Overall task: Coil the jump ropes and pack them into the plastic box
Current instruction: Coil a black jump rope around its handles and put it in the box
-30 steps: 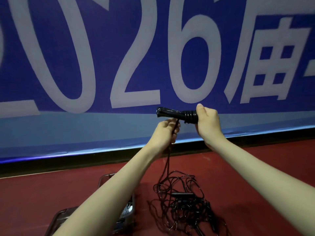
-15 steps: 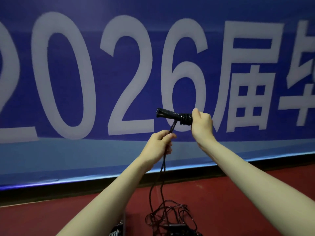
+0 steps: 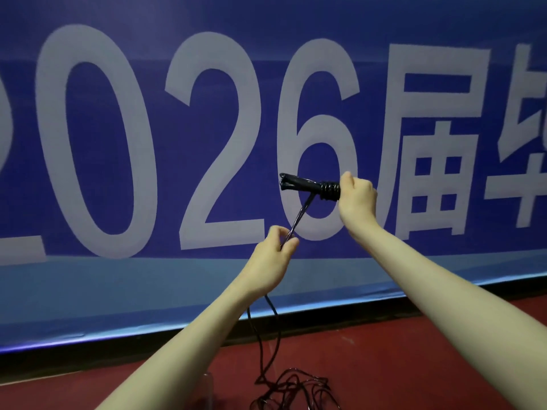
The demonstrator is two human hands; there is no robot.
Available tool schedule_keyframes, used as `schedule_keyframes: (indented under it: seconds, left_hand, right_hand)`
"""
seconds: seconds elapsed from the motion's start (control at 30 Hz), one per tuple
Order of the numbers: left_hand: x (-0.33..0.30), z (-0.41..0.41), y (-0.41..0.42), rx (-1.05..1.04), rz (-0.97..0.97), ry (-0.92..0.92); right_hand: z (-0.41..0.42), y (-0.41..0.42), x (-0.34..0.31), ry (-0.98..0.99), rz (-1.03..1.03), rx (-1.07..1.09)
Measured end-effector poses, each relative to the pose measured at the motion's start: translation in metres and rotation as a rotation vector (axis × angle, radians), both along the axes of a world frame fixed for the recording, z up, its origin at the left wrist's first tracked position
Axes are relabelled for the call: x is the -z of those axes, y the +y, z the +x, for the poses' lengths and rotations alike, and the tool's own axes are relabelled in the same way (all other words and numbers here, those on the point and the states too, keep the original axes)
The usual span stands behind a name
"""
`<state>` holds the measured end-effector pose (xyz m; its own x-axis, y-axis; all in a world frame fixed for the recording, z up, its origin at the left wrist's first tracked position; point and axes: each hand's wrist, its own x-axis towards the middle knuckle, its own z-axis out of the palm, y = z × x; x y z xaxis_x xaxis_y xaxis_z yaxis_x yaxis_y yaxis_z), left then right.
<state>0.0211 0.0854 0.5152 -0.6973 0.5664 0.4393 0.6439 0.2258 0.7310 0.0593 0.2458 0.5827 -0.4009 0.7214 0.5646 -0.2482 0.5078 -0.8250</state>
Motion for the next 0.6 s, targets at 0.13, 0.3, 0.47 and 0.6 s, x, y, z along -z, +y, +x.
schedule_keyframes:
  seconds: [0.13,0.3,0.47,0.6]
  left_hand:
    - [0.008,-0.012,0.006,-0.080,-0.003,0.193]
    - [0.009,-0.022,-0.002,-0.031,0.074,0.129]
    - [0.001,-0.019,-0.002,0.073,0.128,0.023]
    - [0.000,-0.005,0.002,0.035,0.066,0.104]
  right_hand:
    - [-0.017,0.001,0.006,-0.007,0.015,0.010]
    - [-0.027,-0.001,0.012,-0.003,0.035,-0.005]
    - [-0.036,0.004,0.018,-0.007,0.130,0.020]
    - [-0.037,0.010,0.028,-0.050,0.439,0.091]
